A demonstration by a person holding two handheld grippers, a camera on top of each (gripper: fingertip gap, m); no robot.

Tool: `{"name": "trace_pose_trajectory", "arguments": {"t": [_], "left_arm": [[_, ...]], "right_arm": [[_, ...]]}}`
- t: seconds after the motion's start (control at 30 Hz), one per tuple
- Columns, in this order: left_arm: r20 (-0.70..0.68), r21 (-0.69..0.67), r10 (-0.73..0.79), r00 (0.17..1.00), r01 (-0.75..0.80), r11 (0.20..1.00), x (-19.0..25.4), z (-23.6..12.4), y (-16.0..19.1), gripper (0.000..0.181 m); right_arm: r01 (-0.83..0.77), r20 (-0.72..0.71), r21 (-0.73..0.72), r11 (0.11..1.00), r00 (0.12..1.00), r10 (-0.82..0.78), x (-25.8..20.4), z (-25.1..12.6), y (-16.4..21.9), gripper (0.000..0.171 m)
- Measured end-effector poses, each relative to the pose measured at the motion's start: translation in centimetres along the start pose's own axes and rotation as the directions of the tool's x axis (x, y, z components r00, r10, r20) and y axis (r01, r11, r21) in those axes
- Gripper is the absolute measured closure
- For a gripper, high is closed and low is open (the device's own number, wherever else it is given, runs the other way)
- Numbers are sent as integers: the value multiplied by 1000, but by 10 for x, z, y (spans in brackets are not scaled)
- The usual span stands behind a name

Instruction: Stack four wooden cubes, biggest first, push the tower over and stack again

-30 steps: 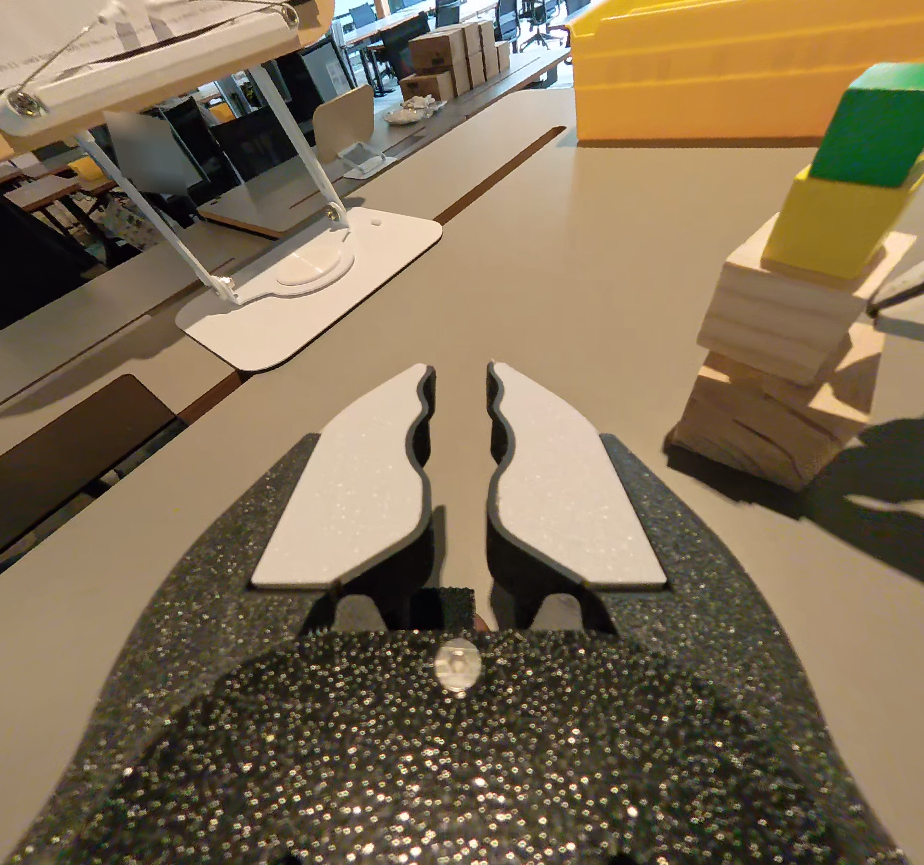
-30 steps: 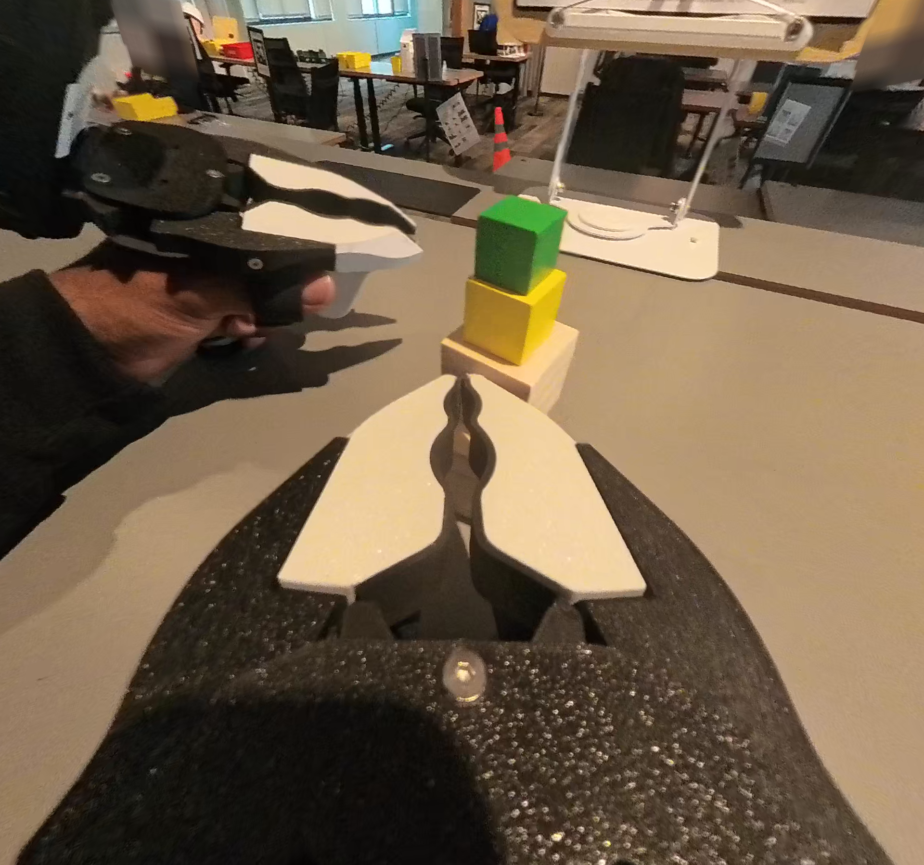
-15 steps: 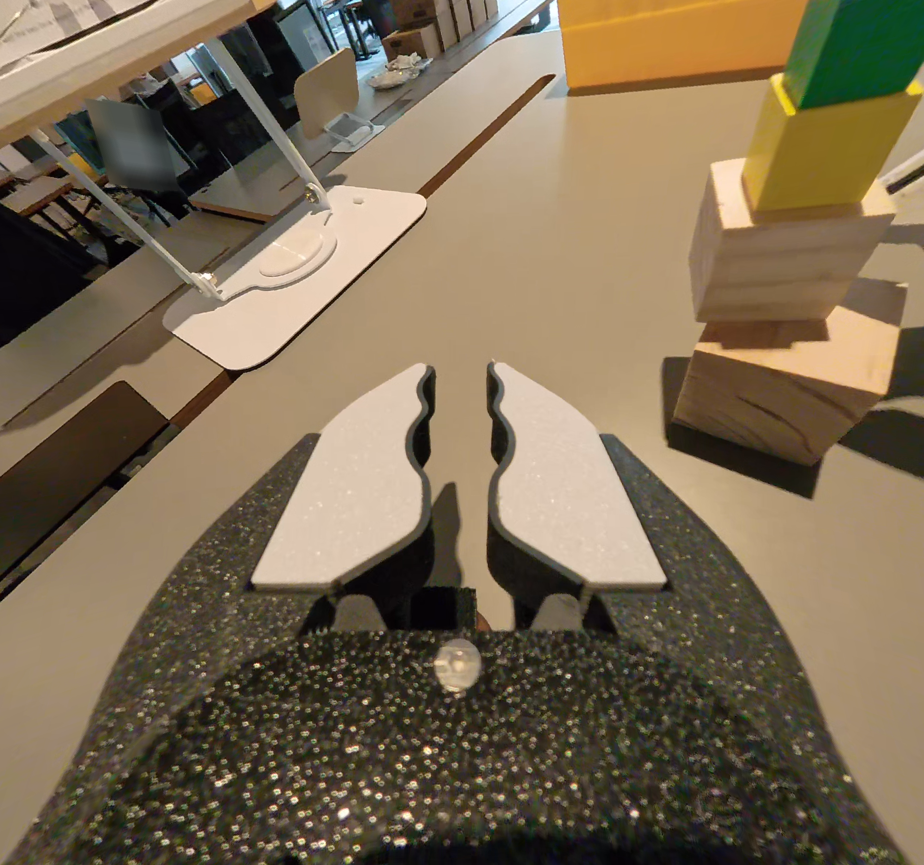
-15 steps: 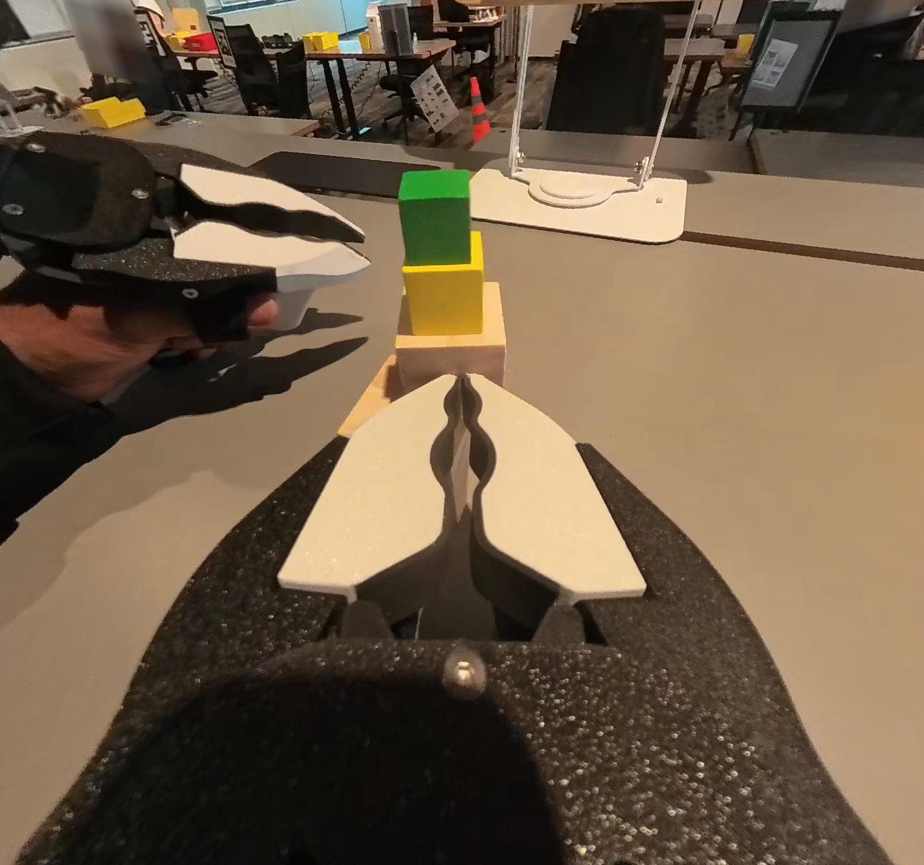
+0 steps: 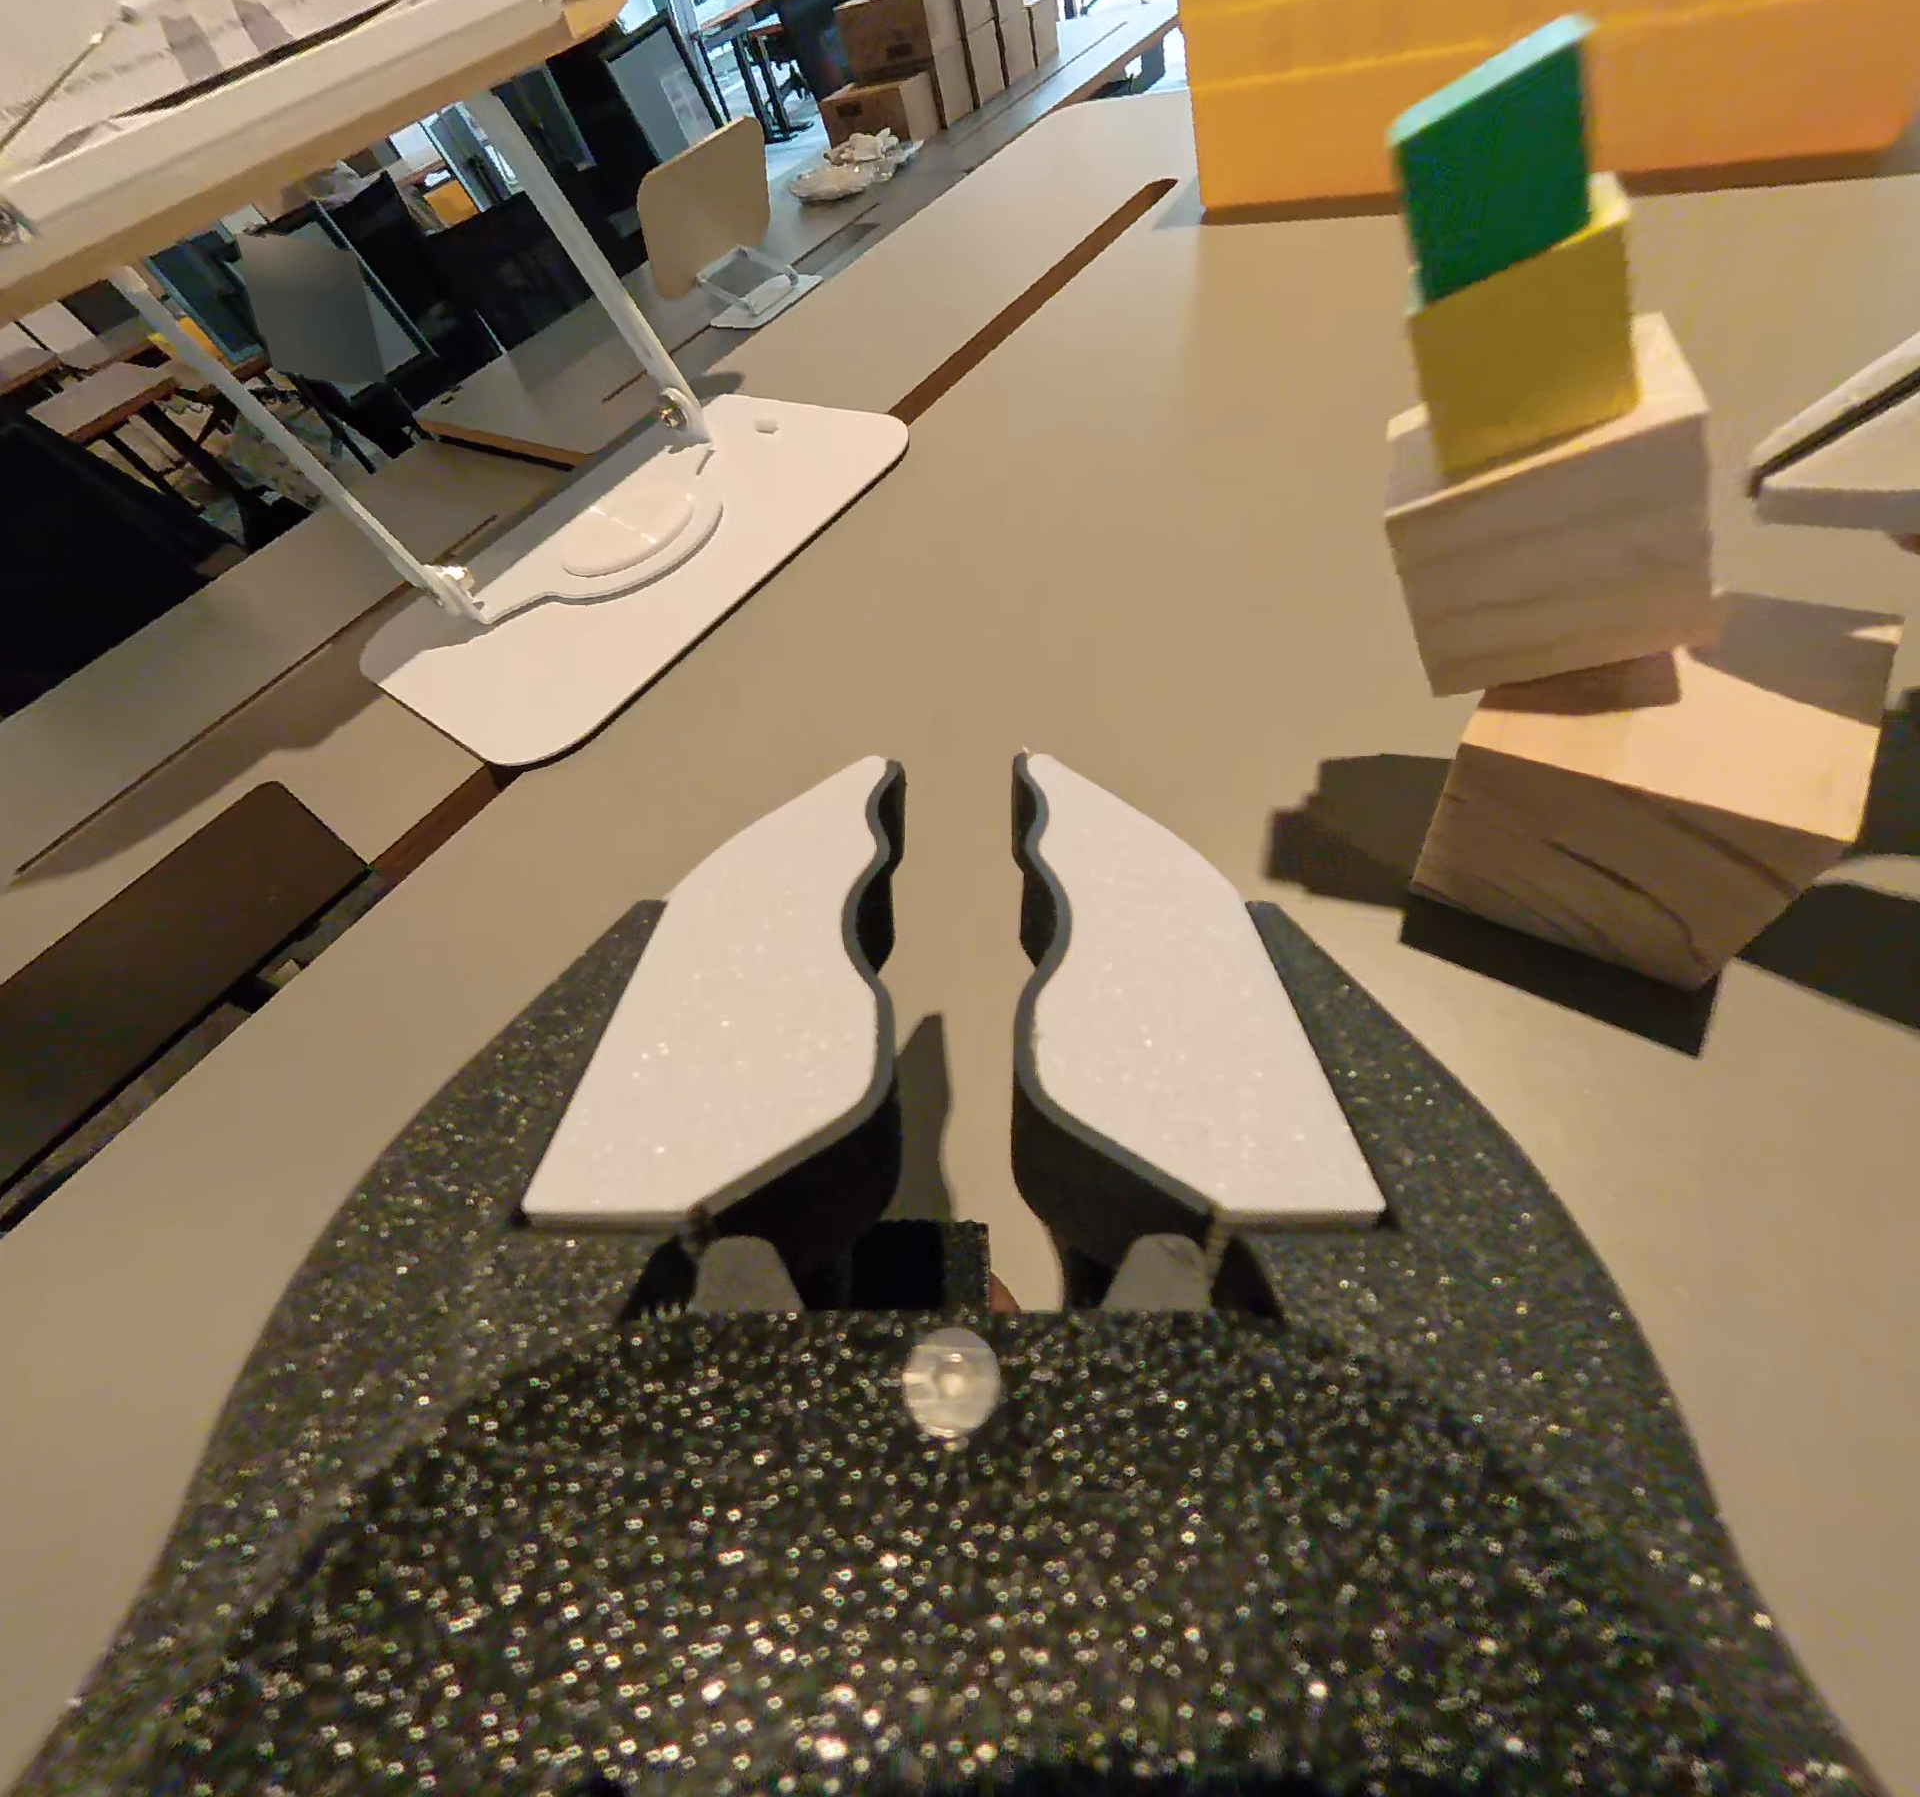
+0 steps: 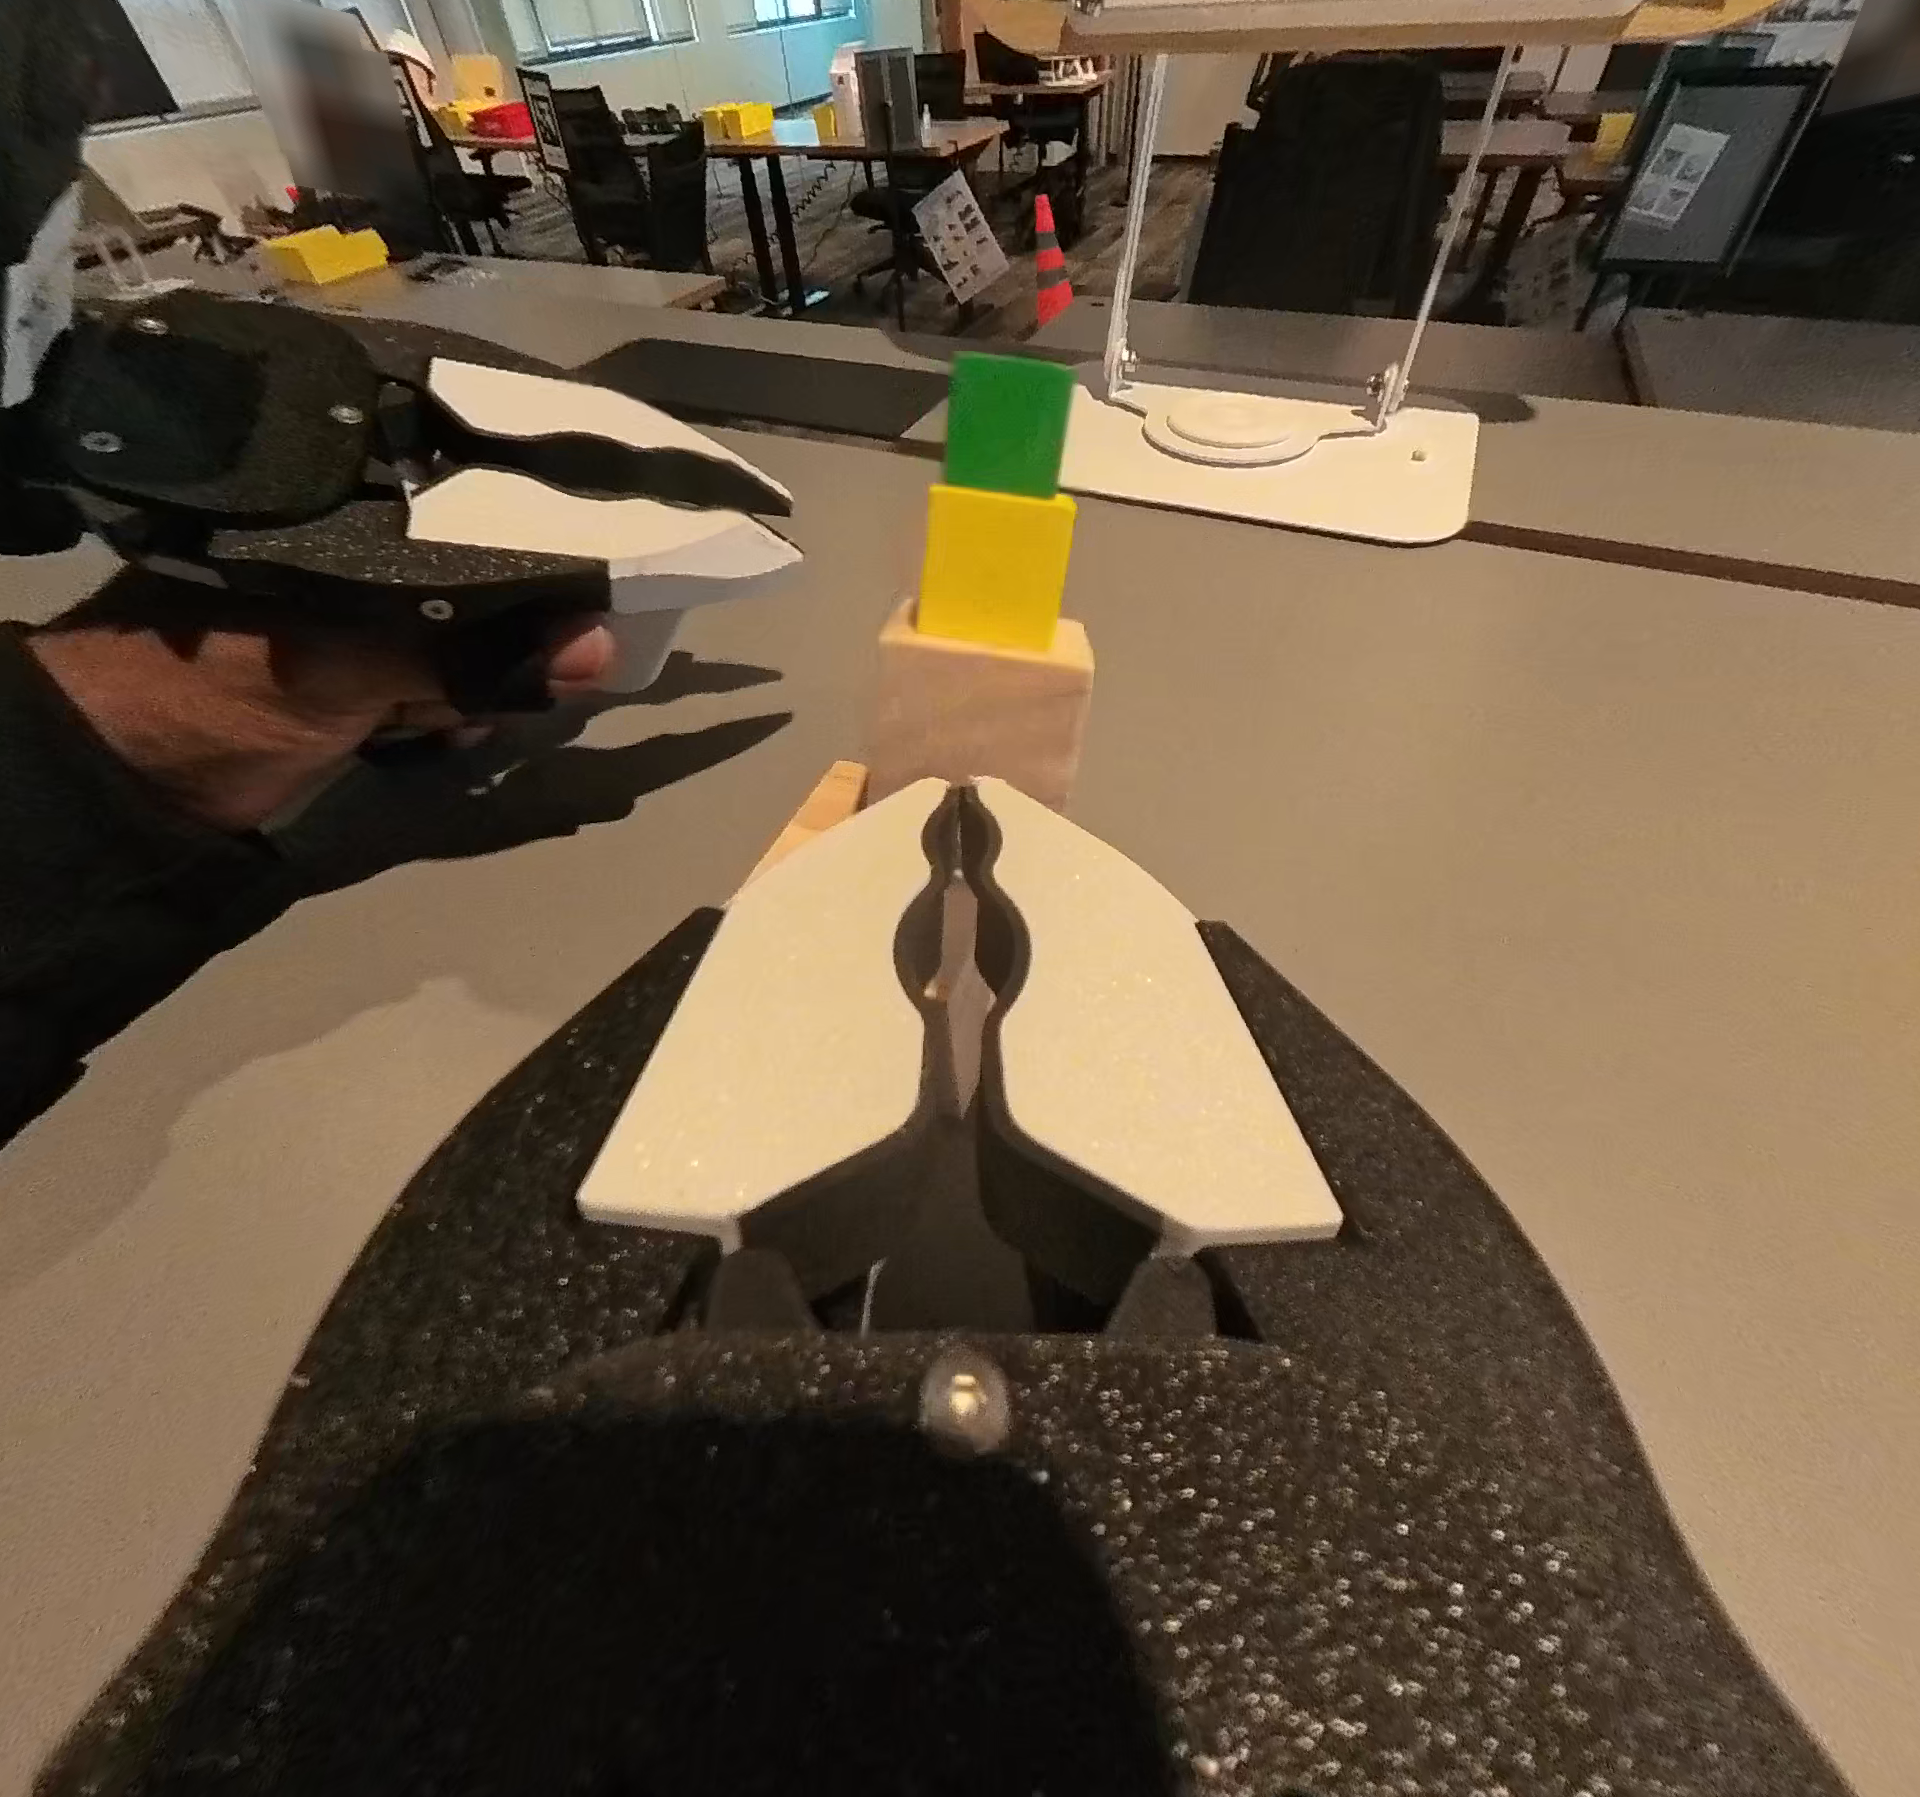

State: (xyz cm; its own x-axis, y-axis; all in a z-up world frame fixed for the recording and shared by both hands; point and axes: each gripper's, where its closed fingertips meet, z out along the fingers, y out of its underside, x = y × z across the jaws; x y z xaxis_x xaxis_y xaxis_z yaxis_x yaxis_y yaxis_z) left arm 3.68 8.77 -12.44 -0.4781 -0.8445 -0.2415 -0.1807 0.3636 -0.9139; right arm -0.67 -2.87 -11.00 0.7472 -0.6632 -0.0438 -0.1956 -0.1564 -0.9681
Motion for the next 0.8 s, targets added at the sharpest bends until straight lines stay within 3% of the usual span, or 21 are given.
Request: {"name": "trace_pose_trajectory", "arguments": {"t": [0.3,0.5,0.8], "left_arm": [[84,27,-18,996,16,1000,-16,-4,-2,162],[140,33,-61,988,57,998,-32,-7,1,162],[-71,-38,-11,997,9,999,-3,1,8,149]], "right_arm": [[-1,22,50,999,1000,0,25,-19,-4,171],[-11,38,-26,1000,999,12,59,-10,1,171],[-30,211,-113,993,976,54,73,22,-4,163]]}}
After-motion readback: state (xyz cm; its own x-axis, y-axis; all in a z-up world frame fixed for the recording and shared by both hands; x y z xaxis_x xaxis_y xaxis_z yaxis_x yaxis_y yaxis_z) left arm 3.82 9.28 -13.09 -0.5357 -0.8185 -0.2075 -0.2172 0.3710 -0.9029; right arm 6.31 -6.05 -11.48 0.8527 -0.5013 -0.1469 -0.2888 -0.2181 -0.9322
